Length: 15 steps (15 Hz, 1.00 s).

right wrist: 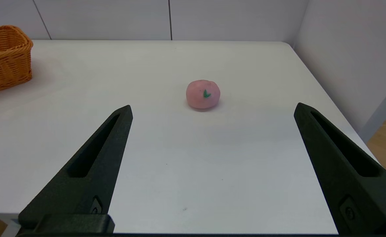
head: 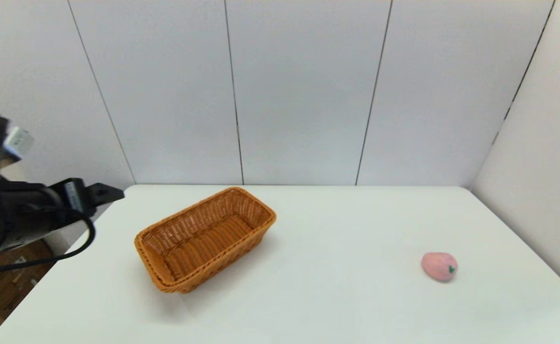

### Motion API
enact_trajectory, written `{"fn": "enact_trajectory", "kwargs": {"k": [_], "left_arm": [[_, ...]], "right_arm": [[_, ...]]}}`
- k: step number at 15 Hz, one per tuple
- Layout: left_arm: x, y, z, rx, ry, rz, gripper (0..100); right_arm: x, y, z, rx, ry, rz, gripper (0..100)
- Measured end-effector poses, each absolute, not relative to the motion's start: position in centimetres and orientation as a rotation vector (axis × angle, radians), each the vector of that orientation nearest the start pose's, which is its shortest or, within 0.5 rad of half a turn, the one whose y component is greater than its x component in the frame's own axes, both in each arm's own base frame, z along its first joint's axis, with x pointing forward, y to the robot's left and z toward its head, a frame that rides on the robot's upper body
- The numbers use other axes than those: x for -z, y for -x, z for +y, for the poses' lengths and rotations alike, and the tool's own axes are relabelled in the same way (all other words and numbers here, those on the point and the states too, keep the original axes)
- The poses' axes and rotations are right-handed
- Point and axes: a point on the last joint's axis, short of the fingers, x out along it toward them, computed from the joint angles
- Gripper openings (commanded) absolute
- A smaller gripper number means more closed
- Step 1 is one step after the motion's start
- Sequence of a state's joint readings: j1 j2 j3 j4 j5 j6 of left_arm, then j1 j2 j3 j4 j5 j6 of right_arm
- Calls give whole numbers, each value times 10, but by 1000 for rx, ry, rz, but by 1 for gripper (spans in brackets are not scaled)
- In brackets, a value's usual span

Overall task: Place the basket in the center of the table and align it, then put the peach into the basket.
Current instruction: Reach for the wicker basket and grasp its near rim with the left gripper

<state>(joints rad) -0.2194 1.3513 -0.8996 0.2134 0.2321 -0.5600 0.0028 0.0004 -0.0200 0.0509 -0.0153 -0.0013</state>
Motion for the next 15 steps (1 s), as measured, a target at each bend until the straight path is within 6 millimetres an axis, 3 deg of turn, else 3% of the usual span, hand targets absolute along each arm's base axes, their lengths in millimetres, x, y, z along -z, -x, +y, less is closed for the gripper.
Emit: {"fn": "enact_trajectory", "kwargs": {"k": [3, 6, 9, 15], "left_arm": [[-203, -248, -80, -264, 513, 814, 100], [-176, -263, -98, -350, 604, 1017, 100], [-156, -266, -97, -437, 602, 1104, 100], [-138, -276, -72, -504, 661, 1177, 100]], "right_arm": [[-76, 24, 0, 13, 1, 31, 100], [-76, 24, 0, 14, 0, 33, 100], [-75, 24, 0, 16, 0, 46, 100], [-76, 25, 0, 18, 1, 58, 100]]}}
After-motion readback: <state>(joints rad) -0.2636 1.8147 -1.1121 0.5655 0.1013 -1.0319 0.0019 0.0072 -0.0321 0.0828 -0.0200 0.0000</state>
